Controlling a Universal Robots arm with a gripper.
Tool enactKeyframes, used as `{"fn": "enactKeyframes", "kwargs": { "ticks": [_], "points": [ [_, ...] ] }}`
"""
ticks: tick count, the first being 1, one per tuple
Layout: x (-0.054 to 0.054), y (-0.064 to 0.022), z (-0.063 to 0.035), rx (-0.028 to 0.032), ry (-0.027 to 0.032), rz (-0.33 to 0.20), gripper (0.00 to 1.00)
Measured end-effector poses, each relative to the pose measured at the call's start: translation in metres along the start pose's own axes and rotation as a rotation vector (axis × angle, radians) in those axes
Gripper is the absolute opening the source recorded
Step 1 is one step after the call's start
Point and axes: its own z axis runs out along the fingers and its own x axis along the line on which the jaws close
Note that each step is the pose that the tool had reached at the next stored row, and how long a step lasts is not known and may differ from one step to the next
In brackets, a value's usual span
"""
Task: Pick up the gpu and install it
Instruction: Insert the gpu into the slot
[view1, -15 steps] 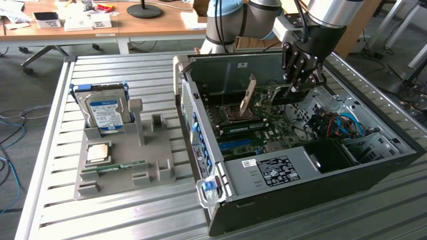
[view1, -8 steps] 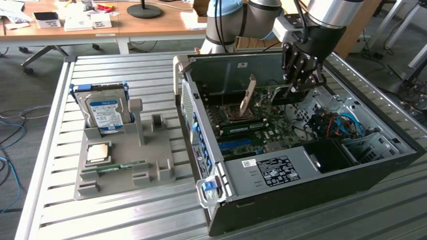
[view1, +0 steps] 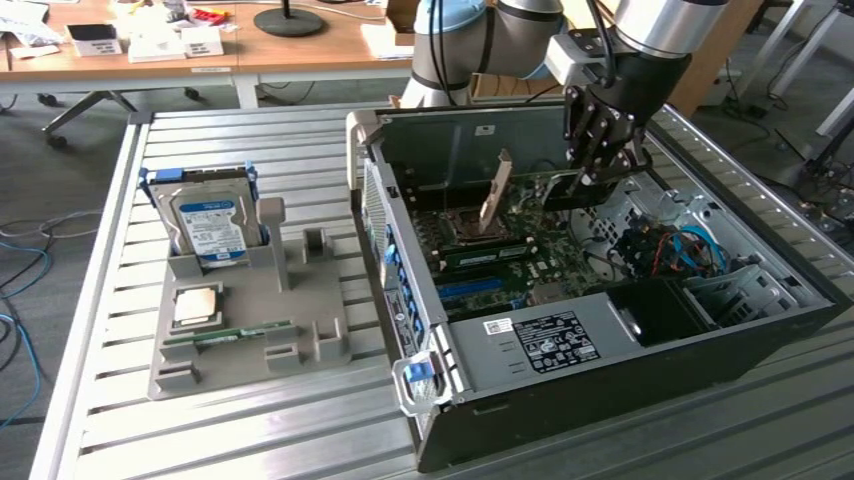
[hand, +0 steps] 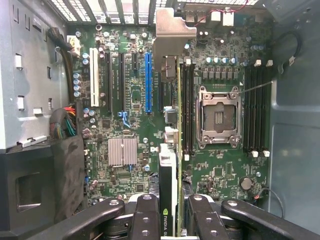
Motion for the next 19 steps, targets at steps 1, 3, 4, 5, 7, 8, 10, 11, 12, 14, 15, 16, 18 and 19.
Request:
{"fn": "enactKeyframes", "kwargs": {
  "ticks": [1,3,4,5,7,8,10,11,12,14,15,16,18,19],
  "points": [
    [0.0000,0.0001,0.0000,0.0001,0.0000,0.000,0.27],
    [0.0001,0.0020,0.0003,0.0004,0.0000,0.000,0.27],
    [0.0001,0.0036,0.0004,0.0007,-0.0001,0.000,0.27],
    [0.0002,0.0052,0.0004,0.0009,0.0000,0.000,0.27],
    [0.0003,0.0077,0.0007,0.0013,0.0000,0.000,0.27],
    [0.0006,0.0082,0.0011,0.0018,-0.0003,0.000,0.27],
    [0.0018,0.0086,0.0031,0.0031,-0.0005,0.000,0.27],
    [0.0024,0.0088,0.0041,0.0036,-0.0003,0.000,0.27],
    [0.0027,0.0091,0.0047,0.0039,-0.0003,0.000,0.27],
    [0.0027,0.0091,0.0046,0.0039,0.0000,0.000,0.27],
    [0.0030,0.0092,0.0047,0.0040,-0.0002,0.000,0.27],
    [0.0039,0.0094,0.0047,0.0040,-0.0003,0.000,0.27],
    [0.0055,0.0098,0.0046,0.0040,-0.0003,0.000,0.27],
    [0.0058,0.0100,0.0046,0.0040,-0.0003,0.000,0.27]
  ]
}}
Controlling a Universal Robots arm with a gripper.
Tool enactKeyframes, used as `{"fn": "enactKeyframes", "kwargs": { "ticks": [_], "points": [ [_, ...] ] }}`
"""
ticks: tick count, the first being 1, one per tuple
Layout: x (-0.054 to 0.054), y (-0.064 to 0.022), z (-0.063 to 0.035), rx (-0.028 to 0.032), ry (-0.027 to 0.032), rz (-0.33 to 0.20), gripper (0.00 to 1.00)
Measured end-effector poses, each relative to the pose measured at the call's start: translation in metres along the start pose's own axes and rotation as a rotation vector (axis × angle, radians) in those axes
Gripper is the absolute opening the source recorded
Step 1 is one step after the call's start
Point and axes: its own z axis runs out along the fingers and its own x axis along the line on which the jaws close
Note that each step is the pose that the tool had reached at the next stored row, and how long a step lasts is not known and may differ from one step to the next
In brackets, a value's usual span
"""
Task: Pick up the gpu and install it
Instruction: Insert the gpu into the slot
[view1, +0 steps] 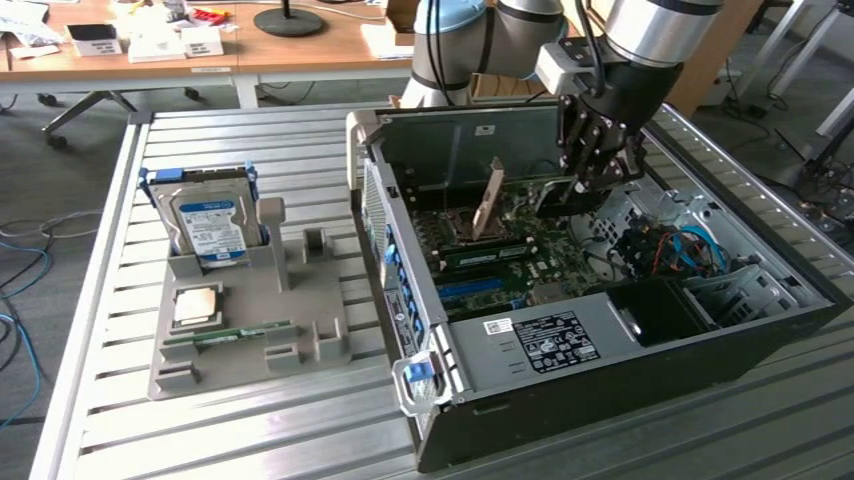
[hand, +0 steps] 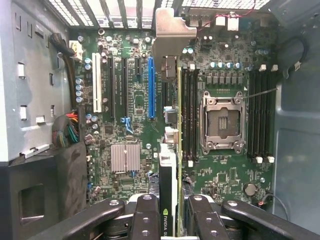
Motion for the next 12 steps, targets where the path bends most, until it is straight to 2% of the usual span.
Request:
{"fn": "enactKeyframes", "kwargs": {
  "ticks": [12],
  "points": [
    [0.001,0.0187,0.0028,0.0003,0.0001,0.000,0.27]
  ]
}}
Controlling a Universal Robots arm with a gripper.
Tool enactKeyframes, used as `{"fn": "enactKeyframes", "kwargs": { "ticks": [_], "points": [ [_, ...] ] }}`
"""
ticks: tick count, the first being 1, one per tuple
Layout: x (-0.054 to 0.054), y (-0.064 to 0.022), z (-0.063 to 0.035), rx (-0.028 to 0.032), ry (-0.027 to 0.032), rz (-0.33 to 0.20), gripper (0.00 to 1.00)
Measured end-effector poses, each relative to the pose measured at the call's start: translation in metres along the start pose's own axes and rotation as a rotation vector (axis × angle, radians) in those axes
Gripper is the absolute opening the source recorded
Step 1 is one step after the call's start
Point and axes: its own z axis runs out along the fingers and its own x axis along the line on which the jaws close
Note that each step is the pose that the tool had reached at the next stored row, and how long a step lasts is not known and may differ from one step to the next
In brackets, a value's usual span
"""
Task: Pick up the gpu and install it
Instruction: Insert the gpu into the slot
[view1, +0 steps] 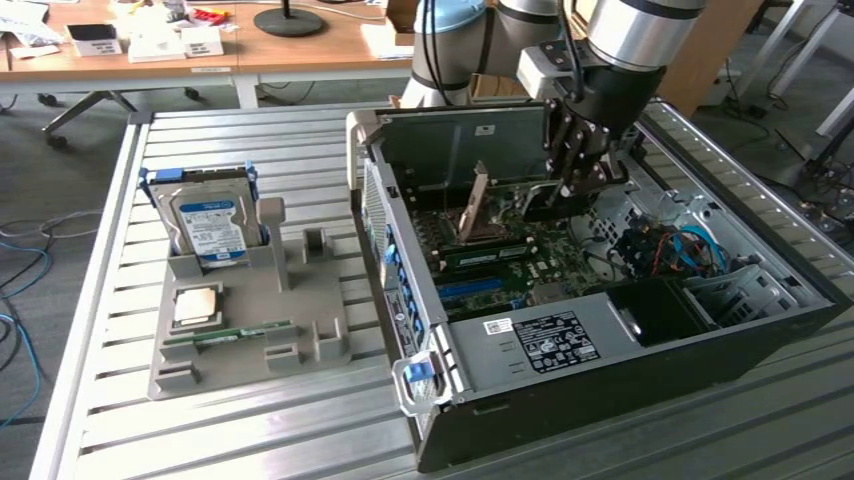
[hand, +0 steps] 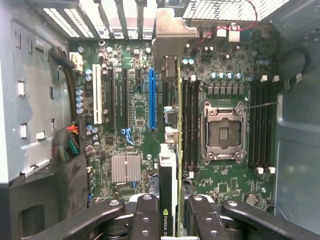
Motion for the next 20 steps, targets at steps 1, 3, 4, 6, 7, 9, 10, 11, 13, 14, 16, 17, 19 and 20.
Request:
{"fn": "enactKeyframes", "kwargs": {
  "ticks": [1,3,4,6,7,9,10,11,13,14,16,17,19,20],
  "points": [
    [0.0001,0.0022,0.0003,0.0002,-0.0001,0.000,0.27],
    [0.0002,0.0063,0.0007,0.0003,0.0000,0.000,0.27],
    [0.0002,0.0077,0.0009,0.0003,-0.0001,0.000,0.27],
    [0.0003,0.0083,0.0018,0.0004,-0.0003,0.000,0.27],
    [0.0004,0.0084,0.0030,0.0004,-0.0003,0.000,0.27],
    [0.0007,0.0086,0.0061,0.0003,-0.0001,0.000,0.27],
    [0.0008,0.0088,0.0074,0.0003,-0.0002,0.000,0.27],
    [0.0008,0.0088,0.0076,0.0003,0.0001,0.000,0.27],
    [0.0009,0.0088,0.0076,0.0003,0.0000,0.000,0.27],
    [0.0009,0.0088,0.0077,0.0004,0.0000,0.000,0.27],
    [0.0009,0.0089,0.0076,0.0003,0.0000,0.000,0.27],
    [0.0009,0.0091,0.0077,0.0003,0.0000,0.000,0.27],
    [0.0009,0.0093,0.0077,0.0003,0.0000,0.000,0.27],
    [0.0009,0.0093,0.0077,0.0003,0.0000,0.000,0.27]
  ]
}}
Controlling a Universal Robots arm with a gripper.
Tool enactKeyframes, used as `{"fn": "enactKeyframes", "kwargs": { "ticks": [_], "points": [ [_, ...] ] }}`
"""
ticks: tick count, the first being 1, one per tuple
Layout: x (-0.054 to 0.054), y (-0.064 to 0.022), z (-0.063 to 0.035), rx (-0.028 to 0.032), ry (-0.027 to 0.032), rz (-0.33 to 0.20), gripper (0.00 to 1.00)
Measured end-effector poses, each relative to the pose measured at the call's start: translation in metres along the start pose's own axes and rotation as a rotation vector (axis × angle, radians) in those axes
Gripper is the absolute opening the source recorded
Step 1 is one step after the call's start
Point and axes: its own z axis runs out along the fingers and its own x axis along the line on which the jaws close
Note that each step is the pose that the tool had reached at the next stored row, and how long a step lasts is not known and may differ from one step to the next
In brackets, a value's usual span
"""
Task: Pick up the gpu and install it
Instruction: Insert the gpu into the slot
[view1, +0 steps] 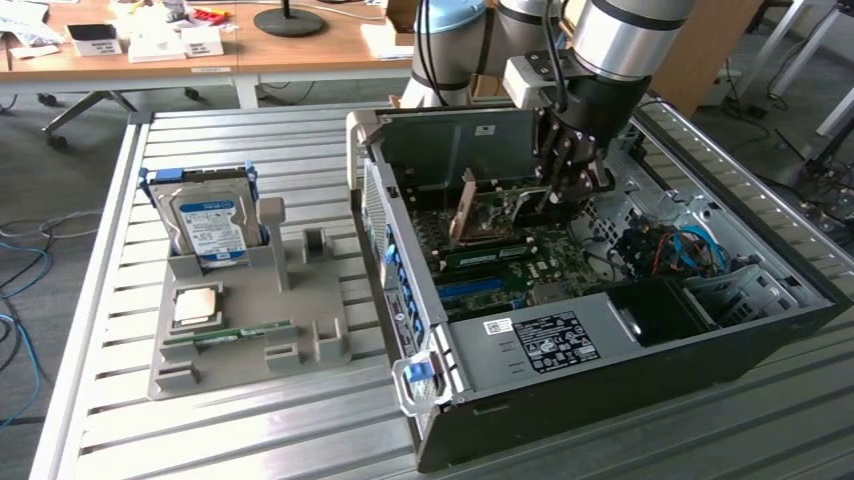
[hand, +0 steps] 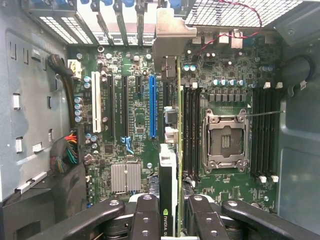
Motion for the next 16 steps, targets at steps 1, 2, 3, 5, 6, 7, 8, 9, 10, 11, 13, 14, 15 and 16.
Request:
{"fn": "enactKeyframes", "kwargs": {
  "ticks": [1,2,3,5,6,7,8,9,10,11,13,14,15,16],
  "points": [
    [0.0000,0.0000,0.0000,0.0000,0.0000,0.000,0.27],
    [0.0000,0.0000,0.0000,0.0000,0.0000,0.000,0.27],
    [0.0000,0.0000,0.0000,0.0000,0.0000,0.000,0.27],
    [0.0000,0.0000,0.0000,0.0000,0.0000,0.000,0.27],
    [0.0000,0.0001,0.0000,0.0000,0.0000,0.000,0.27],
    [0.0000,0.0001,0.0000,0.0000,0.0000,0.000,0.27],
    [0.0000,0.0001,0.0000,0.0000,0.0000,0.000,0.27],
    [0.0000,0.0003,0.0000,0.0000,0.0000,0.000,0.27],
    [0.0000,0.0005,0.0000,0.0000,0.0000,0.000,0.27],
    [0.0000,0.0009,0.0000,0.0000,-0.0001,0.000,0.27],
    [0.0000,0.0011,0.0000,0.0000,0.0000,0.000,0.27],
    [0.0000,0.0013,0.0000,0.0000,0.0000,0.000,0.27],
    [0.0000,0.0014,0.0000,0.0001,0.0000,0.000,0.27],
    [0.0000,0.0016,0.0000,0.0001,0.0000,0.000,0.27]
  ]
}}
